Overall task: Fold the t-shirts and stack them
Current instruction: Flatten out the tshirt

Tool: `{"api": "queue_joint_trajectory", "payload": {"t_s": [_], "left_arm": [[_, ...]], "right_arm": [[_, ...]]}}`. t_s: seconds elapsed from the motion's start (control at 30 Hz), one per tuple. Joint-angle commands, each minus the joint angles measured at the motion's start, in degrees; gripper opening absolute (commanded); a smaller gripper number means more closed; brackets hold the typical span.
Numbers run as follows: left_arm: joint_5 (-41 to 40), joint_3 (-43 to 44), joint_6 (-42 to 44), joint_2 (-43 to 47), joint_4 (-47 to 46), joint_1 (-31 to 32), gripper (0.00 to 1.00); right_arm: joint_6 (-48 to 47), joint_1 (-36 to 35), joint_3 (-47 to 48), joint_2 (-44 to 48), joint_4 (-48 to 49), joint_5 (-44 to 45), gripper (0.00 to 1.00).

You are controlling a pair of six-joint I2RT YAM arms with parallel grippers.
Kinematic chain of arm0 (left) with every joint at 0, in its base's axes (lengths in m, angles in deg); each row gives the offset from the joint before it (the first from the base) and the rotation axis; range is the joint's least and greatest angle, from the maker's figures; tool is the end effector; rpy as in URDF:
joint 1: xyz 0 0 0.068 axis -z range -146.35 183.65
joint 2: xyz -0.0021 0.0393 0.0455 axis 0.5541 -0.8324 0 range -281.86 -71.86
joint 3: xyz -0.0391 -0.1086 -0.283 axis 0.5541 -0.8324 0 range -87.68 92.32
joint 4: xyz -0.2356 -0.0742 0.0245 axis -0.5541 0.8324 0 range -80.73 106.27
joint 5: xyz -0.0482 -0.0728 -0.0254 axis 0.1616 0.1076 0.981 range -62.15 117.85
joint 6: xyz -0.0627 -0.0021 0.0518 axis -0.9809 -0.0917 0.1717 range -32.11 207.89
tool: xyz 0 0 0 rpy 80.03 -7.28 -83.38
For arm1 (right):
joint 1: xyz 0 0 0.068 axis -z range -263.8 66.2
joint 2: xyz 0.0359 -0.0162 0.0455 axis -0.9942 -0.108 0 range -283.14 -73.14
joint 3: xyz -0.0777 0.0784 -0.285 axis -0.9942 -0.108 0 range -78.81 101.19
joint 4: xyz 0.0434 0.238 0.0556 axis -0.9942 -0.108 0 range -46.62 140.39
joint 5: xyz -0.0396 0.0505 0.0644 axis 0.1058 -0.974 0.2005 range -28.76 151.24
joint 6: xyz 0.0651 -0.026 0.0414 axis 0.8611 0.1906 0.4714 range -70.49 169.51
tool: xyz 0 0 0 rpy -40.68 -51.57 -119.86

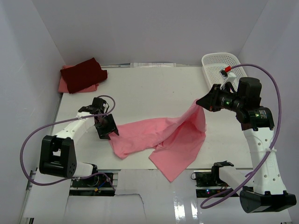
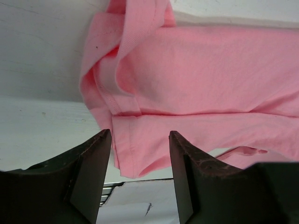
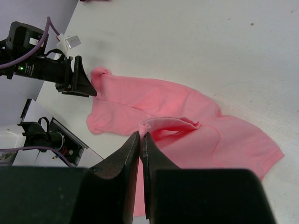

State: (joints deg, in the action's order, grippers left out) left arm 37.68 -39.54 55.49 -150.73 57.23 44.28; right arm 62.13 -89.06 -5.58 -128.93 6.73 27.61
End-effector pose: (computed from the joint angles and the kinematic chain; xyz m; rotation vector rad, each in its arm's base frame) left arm 0.2139 -0.0523 0.1985 -0.5417 2.9521 -0.3489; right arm 0.1696 0.0550 0.4274 -0.2468 2.0192 0.7901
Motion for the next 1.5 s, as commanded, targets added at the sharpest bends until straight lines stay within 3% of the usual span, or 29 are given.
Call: {"api": "queue_joint_trajectory", "payload": {"t_s": [0.0, 0.63, 0.87, 1.1, 1.2, 1.47], "left_arm": [[-1.0, -0.3, 0.7, 1.3, -0.4, 0.1, 0.63], [-1.7, -1.2, 1.1, -5.2, -0.5, 1.6, 0.63], [-1.5, -1.1, 1.2, -8.3, -1.1, 3.1, 0.54], [-1.8, -1.1, 1.0, -8.9, -1.1, 3.4, 0.53], [-2.4, -1.1, 0.9, -8.1, -1.2, 3.3, 0.41], [-3.3, -0.4, 0.4, -5.9, -0.2, 3.3, 0.41]], "right_arm": [[-1.0, 0.2, -0.3, 0.8, 2.5, -1.4, 0.11], [-1.1, 0.2, -0.4, 1.0, 3.0, -2.5, 0.12], [-1.3, 0.2, -0.7, 1.5, 3.1, -2.8, 0.12], [-1.6, 0.2, -1.1, 1.6, 3.1, -3.0, 0.12], [-1.7, 0.2, -1.1, 1.7, 3.1, -3.1, 0.12], [-1.8, 0.2, -1.3, 1.6, 3.2, -3.5, 0.13]]}}
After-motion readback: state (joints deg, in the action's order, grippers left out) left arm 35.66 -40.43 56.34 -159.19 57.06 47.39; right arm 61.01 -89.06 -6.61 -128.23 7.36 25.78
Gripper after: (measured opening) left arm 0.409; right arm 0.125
